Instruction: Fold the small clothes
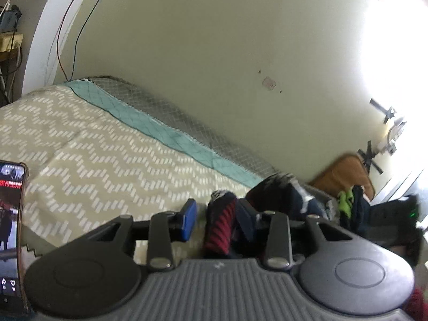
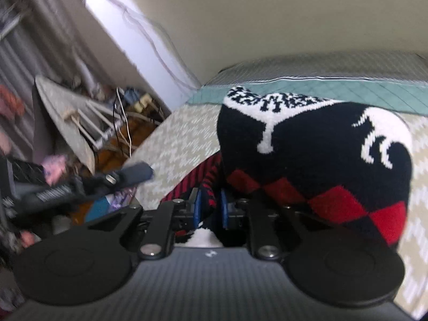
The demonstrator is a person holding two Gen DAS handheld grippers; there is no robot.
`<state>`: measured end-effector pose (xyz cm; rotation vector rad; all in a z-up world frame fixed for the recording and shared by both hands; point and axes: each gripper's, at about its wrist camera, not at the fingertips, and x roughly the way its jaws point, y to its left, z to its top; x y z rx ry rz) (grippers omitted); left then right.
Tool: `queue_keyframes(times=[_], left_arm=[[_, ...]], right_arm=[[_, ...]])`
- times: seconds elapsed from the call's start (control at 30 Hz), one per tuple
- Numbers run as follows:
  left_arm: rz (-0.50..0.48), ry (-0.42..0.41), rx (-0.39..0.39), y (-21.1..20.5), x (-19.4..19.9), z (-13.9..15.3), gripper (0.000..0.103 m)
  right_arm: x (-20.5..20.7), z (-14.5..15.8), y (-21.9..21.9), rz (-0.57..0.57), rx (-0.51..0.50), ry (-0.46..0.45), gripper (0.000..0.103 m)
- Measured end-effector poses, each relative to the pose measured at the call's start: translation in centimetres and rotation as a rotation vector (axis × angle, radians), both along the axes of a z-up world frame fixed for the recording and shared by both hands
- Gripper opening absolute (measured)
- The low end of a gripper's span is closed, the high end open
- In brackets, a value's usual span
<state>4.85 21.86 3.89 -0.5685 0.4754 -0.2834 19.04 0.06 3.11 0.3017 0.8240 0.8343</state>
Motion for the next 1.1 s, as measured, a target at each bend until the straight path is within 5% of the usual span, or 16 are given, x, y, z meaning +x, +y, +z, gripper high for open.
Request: queue_keyframes(times=[0.17, 0.27, 0.57, 0.6, 0.67, 0.7, 0.73, 0.93, 1.0, 1.1], left_arm=[[-0.175, -0.029, 0.03, -4.3, 1.3, 0.2, 0.066], [-0.208, -0.013, 0.127, -7.4, 1.5, -0.1, 0.09], [-0.282, -0.032, 0.07, -8.7, -0.6, 0.4, 0.102], [-0.277, -0.021, 0.082, -9.2, -0.3, 0.4, 0.098], [-0.255, 0.029, 0.127, -10.2, 0.8, 0.0, 0.068], [-0.251, 0.072, 0.143, -10.6, 1.6, -0.5, 0.034], [-0.266, 0.115, 0.131, -10.9, 2.3, -1.0, 0.019], [-0.246, 0.106, 0.057, -9.1, 1.8, -1.9, 0.014], [-0.227, 0.07, 0.041, -7.9, 0.4, -1.4, 0.014], [-0.205, 0.03, 0.013, -6.1, -1.9, -1.1, 0.014]], right_arm=[[1.5, -1.0, -3.5, 0.027, 0.147, 0.075, 0.022], [2.2, -1.2, -5.3, 0.01, 0.256, 0.171, 0.025], [3.4, -1.9, -6.5, 0.013, 0.459, 0.311, 0.035], [3.4, -1.9, -6.3, 0.019, 0.464, 0.317, 0.037], [3.1, -1.4, -6.2, 0.025, 0.452, 0.315, 0.039], [2.8, -0.9, -6.3, 0.02, 0.439, 0.302, 0.039], [2.5, -0.3, -6.5, 0.011, 0.425, 0.27, 0.041], [-0.5, 4.9, -8.9, -0.121, 0.2, -0.126, 0.041], [-0.6, 5.3, -8.1, -0.148, 0.053, -0.192, 0.038], [-0.3, 5.0, -5.9, -0.088, 0.01, -0.199, 0.037]])
